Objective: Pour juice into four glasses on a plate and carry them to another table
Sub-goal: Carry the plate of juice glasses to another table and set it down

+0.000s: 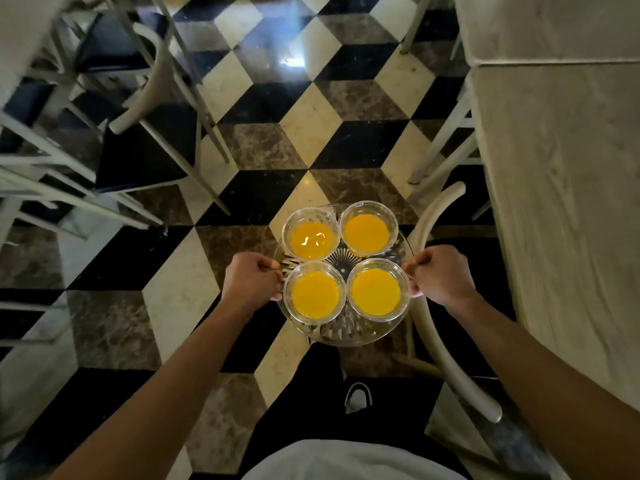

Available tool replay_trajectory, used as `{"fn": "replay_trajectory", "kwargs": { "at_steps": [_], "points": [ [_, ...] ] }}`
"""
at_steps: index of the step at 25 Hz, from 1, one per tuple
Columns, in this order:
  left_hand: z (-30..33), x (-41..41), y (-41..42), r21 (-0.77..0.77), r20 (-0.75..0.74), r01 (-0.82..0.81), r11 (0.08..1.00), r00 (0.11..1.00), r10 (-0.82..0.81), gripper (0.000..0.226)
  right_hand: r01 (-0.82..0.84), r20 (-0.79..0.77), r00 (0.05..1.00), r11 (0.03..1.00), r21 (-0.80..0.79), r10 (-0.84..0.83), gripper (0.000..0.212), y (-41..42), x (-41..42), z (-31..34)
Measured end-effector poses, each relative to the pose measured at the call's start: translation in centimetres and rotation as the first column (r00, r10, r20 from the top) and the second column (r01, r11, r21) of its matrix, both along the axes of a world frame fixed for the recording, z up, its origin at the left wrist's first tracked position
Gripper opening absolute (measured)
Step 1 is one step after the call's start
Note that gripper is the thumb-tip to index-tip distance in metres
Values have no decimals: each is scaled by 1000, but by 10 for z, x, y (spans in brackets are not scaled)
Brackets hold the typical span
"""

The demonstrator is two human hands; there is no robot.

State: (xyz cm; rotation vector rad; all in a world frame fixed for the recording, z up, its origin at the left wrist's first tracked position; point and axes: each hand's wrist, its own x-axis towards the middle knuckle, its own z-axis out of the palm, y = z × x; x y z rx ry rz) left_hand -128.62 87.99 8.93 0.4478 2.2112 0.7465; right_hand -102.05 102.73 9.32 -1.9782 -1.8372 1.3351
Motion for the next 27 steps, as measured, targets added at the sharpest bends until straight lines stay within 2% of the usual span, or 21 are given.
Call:
{"fn": "replay_trajectory", "kwargs": {
  "at_steps": [8, 16, 27],
  "points": [
    [4, -55, 77, 37, -36, 93, 995, 995, -92, 19, 72, -4, 997, 997, 7, -72, 13, 59, -48, 2],
    [14, -106, 133, 54, -74, 151, 987, 986, -147, 22, 56, 6, 998, 998, 19, -56, 17, 106, -99, 5],
    [6, -159, 208, -3, -67, 111, 994, 992, -111, 21, 81, -15, 997, 996, -41, -82, 18, 184, -151, -2]
  ]
}}
